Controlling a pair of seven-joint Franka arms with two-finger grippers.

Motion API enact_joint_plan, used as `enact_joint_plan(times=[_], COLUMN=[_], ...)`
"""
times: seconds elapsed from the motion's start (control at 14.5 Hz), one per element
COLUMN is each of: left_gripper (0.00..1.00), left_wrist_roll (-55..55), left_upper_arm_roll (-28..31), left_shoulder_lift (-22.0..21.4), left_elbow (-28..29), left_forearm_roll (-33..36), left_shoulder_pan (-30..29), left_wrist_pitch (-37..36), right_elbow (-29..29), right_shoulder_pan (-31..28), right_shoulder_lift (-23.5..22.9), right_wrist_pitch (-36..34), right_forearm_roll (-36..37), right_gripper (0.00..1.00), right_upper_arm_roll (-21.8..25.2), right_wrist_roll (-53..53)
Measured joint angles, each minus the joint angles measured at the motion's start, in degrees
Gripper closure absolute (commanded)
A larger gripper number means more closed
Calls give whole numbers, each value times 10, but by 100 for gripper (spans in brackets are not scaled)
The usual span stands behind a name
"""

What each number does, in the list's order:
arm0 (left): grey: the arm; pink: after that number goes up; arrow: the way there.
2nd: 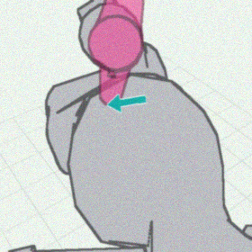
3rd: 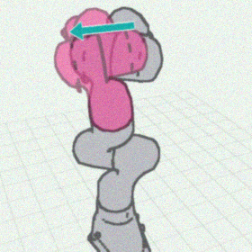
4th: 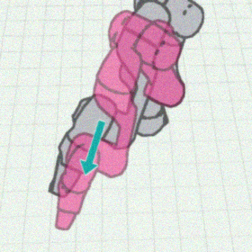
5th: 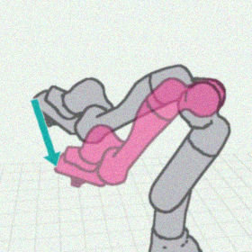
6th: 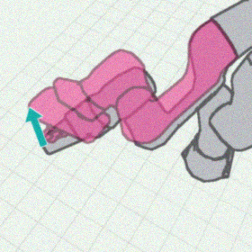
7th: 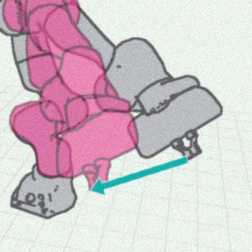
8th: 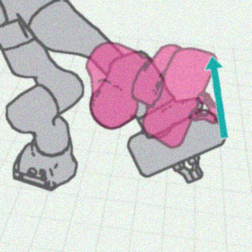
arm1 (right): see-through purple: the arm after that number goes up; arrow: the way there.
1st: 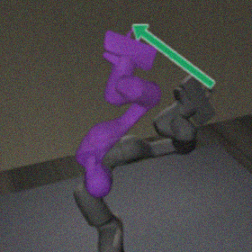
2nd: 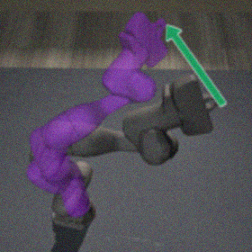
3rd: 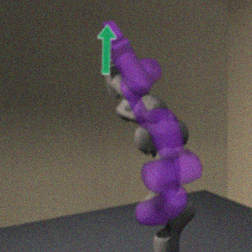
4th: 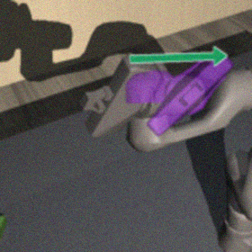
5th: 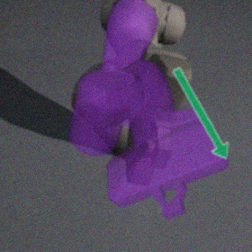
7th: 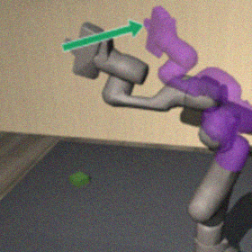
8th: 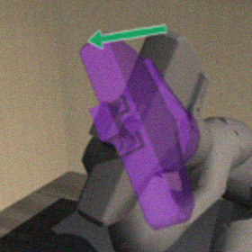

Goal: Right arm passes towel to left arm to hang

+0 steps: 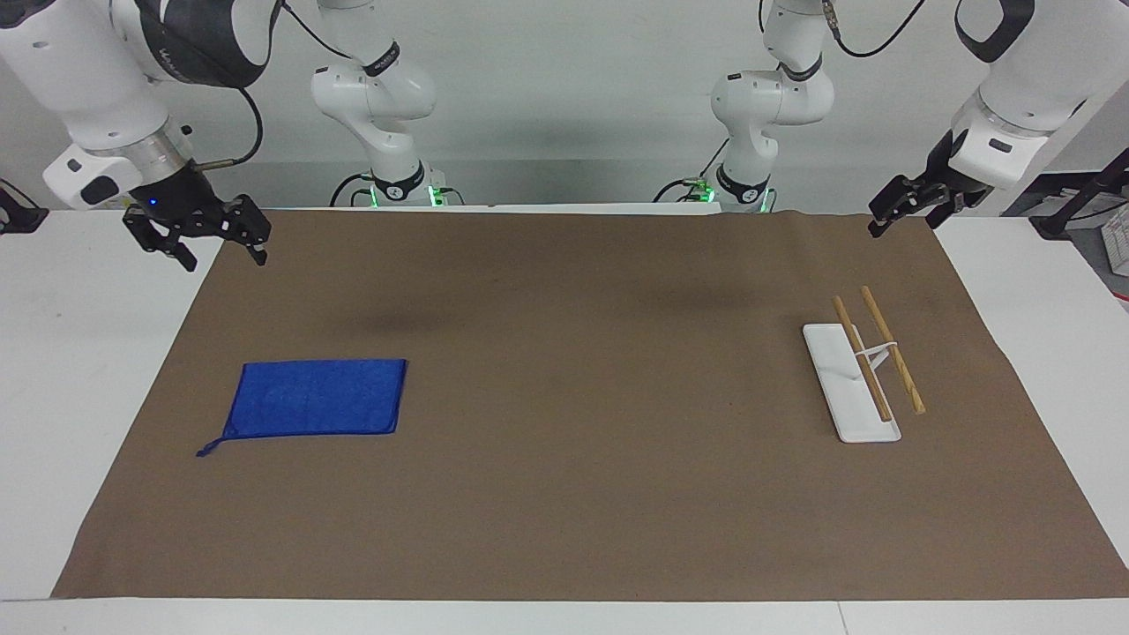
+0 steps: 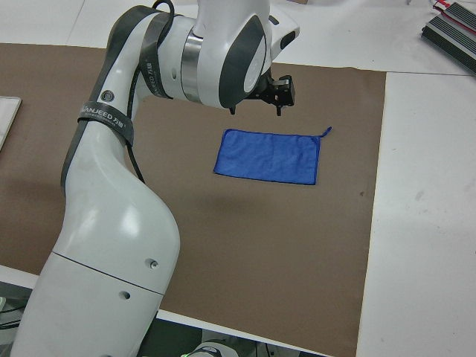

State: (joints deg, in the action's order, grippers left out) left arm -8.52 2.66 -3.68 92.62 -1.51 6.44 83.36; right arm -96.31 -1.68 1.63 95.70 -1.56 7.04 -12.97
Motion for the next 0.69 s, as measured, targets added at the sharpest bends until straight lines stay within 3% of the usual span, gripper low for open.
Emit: enact_joint_plan(times=[0.42,0.69], left_gripper=[0,0], left_wrist_roll=[0,0], left_upper_arm_roll=[0,0], left_shoulder_lift=[0,0], left_elbow=[0,0], left_forearm_roll=[0,0], left_shoulder_pan=[0,0], left_wrist_pitch=[0,0], right_elbow=[-8,-96], right_shoulder_pan=[0,0], right_shoulder_lift=[0,-4], right_wrist_pitch=[4,123], right_forearm_roll=[0,0], right_gripper=[1,1], right_upper_arm_roll=[0,-9], right_wrist_roll=[0,-5])
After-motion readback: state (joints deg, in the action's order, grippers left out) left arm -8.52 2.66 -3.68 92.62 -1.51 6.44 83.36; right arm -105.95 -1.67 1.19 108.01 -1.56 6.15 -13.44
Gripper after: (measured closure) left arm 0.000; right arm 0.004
